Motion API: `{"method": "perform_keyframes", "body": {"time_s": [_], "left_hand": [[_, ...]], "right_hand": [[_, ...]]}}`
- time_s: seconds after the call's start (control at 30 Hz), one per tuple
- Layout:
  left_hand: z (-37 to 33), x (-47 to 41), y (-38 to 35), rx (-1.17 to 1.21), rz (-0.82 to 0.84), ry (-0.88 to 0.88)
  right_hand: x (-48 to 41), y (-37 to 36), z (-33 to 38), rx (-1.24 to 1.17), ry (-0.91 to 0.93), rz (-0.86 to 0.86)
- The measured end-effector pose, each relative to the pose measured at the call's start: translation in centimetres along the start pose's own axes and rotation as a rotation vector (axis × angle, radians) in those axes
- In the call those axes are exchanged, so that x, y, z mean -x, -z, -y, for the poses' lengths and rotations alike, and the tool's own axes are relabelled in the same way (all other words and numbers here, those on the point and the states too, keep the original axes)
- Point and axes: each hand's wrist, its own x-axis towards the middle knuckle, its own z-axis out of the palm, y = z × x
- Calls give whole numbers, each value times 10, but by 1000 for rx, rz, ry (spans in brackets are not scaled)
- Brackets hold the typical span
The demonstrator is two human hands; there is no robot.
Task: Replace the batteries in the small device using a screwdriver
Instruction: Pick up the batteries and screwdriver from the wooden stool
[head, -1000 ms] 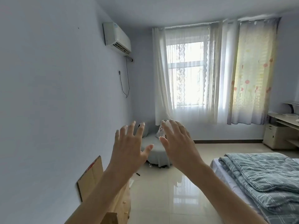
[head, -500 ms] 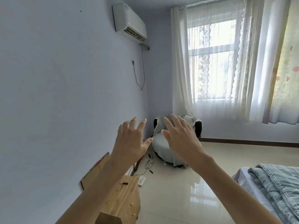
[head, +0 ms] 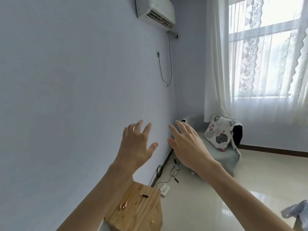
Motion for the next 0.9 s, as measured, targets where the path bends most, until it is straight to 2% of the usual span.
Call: {"method": "perform_keyframes", "body": {"time_s": [0.2,0.6,0.9], "left_hand": [[49,-75,-49,5,-26,69],[141,-161,-143,-17,71,215],[208,-214,-242,-133,111,405]], "right_hand": [[-95,-52,-17,-11,22,14],[-238,-179,-16,-135,107,140],[-357,-320,-7,-231,328,274]]}}
